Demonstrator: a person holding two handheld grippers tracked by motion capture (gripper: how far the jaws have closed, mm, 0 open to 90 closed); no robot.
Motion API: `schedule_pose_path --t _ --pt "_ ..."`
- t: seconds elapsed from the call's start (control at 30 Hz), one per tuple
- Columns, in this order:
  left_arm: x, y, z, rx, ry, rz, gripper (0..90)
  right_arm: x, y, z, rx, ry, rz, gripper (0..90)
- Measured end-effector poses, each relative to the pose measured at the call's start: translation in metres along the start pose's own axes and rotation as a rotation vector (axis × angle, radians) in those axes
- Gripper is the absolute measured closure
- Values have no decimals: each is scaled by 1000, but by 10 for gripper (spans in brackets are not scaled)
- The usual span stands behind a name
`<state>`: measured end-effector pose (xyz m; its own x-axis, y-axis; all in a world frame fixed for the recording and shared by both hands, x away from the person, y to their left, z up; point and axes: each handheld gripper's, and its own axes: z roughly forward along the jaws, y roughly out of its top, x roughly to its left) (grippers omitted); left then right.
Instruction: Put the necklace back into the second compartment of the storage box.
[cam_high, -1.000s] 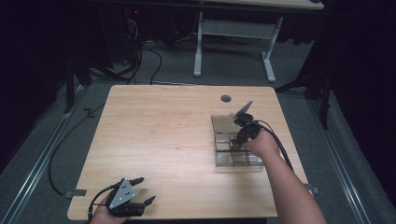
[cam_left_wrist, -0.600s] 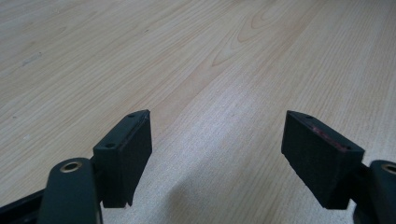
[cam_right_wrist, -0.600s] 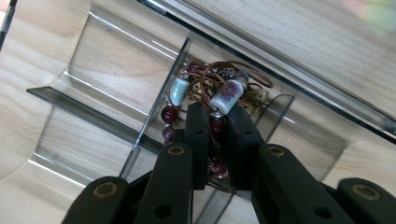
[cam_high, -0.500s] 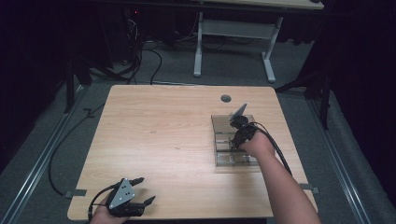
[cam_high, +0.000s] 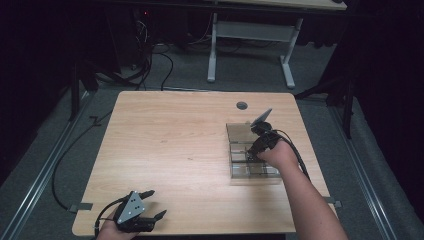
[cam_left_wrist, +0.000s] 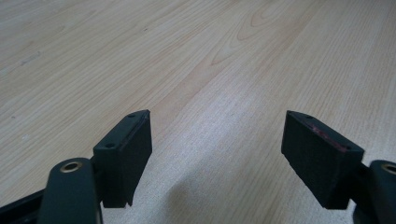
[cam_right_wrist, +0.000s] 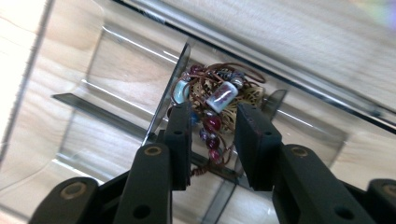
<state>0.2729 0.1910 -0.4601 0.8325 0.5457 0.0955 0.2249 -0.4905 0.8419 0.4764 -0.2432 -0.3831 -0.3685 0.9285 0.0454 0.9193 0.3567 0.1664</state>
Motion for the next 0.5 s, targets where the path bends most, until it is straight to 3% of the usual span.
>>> schedule_pose_path --t 0.23,0.4,0.5 --pt "0 0 0 1 2 1 250 -6 -2 -23 -58 8 21 700" --pt "0 0 0 -1 1 -1 249 -2 1 -8 -17 -2 0 859" --pt "0 0 0 -1 0 -4 249 1 4 -4 -12 -2 -13 888"
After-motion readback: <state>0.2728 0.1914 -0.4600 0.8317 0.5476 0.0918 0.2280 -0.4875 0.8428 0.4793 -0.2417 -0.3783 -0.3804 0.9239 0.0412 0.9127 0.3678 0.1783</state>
